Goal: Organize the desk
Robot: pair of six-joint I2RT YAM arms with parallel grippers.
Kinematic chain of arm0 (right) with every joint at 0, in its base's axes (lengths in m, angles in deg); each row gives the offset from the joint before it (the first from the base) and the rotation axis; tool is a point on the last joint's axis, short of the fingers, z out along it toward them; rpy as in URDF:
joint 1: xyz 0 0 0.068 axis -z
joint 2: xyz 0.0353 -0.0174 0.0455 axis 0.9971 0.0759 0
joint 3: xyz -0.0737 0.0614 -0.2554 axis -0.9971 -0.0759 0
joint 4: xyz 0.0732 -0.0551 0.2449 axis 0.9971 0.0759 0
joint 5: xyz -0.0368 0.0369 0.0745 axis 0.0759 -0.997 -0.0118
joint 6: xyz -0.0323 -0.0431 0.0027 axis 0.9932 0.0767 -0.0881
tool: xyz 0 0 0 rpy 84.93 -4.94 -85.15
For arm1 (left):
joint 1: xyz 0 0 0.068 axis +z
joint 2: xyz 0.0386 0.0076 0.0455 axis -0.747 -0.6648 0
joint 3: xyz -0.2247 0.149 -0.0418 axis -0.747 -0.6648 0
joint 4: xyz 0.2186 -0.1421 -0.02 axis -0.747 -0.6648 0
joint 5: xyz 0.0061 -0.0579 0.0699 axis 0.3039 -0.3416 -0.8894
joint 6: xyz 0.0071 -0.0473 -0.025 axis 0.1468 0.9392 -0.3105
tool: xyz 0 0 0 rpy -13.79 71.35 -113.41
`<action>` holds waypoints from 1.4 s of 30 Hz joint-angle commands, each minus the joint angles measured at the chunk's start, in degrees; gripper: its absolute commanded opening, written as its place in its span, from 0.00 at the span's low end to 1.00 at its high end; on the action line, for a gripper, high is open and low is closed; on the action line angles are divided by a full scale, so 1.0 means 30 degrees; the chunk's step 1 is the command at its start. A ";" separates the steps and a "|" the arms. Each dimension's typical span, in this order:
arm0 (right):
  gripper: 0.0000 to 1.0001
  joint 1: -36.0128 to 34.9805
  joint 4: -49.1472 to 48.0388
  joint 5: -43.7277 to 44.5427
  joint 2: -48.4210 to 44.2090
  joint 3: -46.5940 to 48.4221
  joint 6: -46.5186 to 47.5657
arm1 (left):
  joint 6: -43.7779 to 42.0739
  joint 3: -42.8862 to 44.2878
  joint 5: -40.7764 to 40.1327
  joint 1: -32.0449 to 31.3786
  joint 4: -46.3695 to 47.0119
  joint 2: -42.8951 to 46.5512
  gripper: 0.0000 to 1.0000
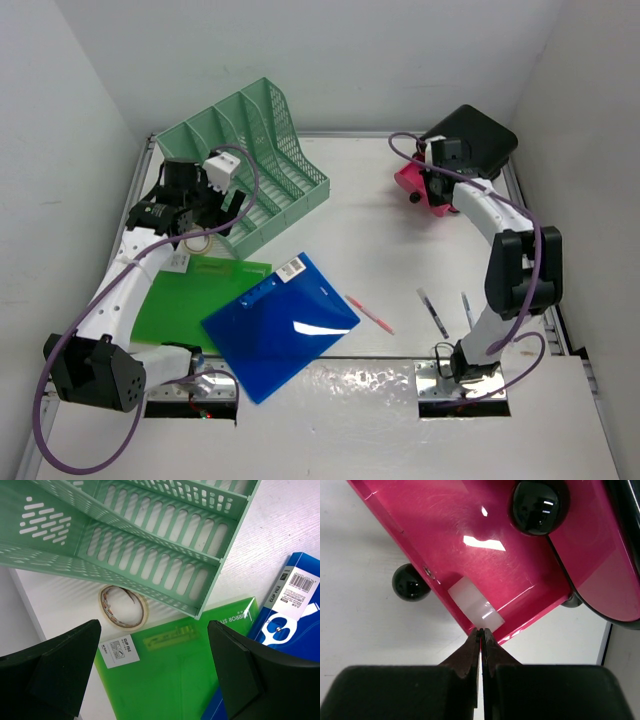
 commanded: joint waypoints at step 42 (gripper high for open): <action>0.46 -0.0849 -0.3901 -0.4906 -0.6607 -0.1680 0.0097 | 0.0442 -0.0106 0.0394 0.8230 0.1478 -0.6540 0.82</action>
